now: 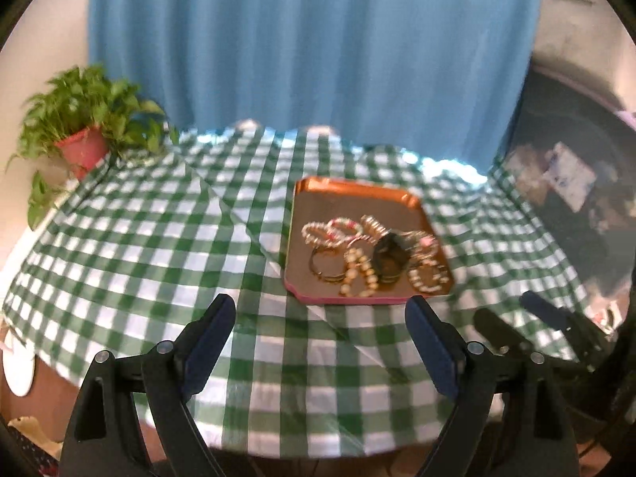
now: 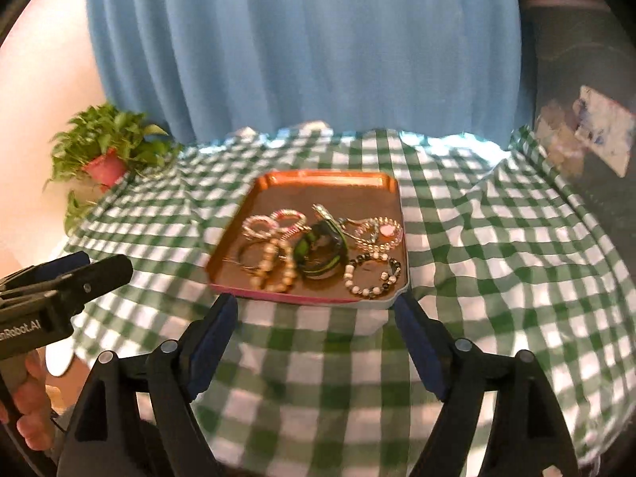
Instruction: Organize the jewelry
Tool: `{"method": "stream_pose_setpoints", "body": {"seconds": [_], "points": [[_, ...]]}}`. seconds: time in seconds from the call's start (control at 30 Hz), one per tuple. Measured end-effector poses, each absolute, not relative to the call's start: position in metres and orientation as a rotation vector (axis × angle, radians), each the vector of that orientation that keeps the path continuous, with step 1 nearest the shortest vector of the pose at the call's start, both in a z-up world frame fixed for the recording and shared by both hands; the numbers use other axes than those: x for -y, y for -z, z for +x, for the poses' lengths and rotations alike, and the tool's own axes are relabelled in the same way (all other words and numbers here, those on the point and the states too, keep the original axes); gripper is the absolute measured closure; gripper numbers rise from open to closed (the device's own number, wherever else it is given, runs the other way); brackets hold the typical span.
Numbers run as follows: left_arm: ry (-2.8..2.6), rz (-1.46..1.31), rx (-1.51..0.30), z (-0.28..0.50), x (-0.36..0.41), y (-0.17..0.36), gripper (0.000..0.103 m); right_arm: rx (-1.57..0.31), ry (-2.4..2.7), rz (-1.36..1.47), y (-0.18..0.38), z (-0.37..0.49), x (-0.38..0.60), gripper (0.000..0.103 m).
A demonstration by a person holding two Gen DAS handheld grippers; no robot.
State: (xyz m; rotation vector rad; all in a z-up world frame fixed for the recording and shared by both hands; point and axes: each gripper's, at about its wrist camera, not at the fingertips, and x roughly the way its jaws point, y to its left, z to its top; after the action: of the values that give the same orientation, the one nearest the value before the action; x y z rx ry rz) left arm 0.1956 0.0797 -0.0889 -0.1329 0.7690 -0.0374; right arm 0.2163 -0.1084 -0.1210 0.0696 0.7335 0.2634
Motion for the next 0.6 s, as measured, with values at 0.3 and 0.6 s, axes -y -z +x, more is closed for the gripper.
{"method": "stream_pose_setpoints", "body": {"seconds": [0.3,0.6], "points": [[-0.032,-0.054,-0.613,0.083,-0.036,0.001,0.012,-0.568,-0.173,0.097,0.040,0.110,0.117,0.021],[-0.016,-0.059,-0.646,0.002,-0.008,-0.023,0.000,-0.551,-0.156,-0.040,0.003,0.025,0.121,0.015]]}}
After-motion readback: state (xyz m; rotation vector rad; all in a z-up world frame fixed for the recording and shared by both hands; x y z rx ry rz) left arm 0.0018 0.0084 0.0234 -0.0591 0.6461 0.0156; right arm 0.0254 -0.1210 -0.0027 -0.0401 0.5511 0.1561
